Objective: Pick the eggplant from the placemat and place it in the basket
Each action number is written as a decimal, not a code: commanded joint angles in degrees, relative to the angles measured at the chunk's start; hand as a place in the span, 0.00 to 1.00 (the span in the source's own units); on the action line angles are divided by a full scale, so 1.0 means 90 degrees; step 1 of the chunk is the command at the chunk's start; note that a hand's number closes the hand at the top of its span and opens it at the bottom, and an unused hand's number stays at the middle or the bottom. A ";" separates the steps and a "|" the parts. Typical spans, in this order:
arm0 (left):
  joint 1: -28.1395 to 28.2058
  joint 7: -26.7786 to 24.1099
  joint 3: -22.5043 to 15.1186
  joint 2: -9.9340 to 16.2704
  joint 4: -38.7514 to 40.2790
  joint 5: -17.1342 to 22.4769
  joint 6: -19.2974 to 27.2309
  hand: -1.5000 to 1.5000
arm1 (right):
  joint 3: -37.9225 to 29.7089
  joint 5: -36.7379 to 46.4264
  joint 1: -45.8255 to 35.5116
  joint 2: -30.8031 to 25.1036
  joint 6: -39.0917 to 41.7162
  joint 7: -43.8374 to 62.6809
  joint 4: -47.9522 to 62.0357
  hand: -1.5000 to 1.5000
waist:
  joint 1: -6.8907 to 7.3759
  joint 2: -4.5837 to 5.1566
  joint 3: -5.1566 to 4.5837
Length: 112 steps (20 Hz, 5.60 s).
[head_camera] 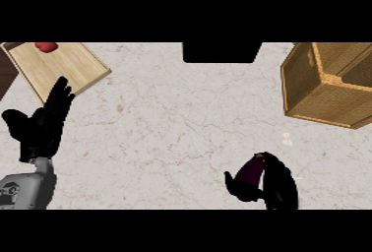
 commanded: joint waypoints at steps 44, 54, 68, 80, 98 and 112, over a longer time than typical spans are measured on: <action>0.0010 0.0084 0.0102 -0.0088 -0.0081 -0.0105 -0.0275 0.50 | -0.1549 -0.5006 -0.1653 -0.1705 0.0307 -0.2111 -0.3810 1.00 | 0.0092 0.0120 0.0141; 0.0103 -0.0130 0.0101 -0.0254 -0.0013 -0.0321 -0.0088 0.50 | -0.2198 -0.4456 -0.4086 -0.2307 0.0688 -0.1875 -0.1326 1.00 | 0.0144 0.0129 0.0141; 0.0112 -0.0227 0.0314 -0.0214 -0.0025 -0.0348 -0.0239 0.50 | -0.2572 -0.3718 -0.4649 -0.2355 0.0872 -0.3255 0.1408 1.00 | 0.0073 0.0123 0.0144; -0.0287 0.0007 0.0310 -0.0328 0.0239 -0.0423 -0.0182 0.50 | -0.3614 -0.4301 -0.5640 -0.2887 0.1439 -0.5135 0.4447 1.00 | 0.0116 0.0144 0.0147; -0.0198 0.0116 0.0208 -0.0379 -0.0089 -0.0519 -0.0208 0.50 | -0.2111 -0.0603 -0.6469 -0.3368 -0.1086 -0.7296 0.5816 1.00 | 0.0148 0.0142 0.0146; -0.0164 -0.0184 0.0191 -0.0515 0.0210 -0.0643 -0.0140 0.50 | -0.2052 0.0033 -0.6790 -0.3628 -0.0623 -0.7608 0.7460 1.00 | 0.0145 0.0157 0.0148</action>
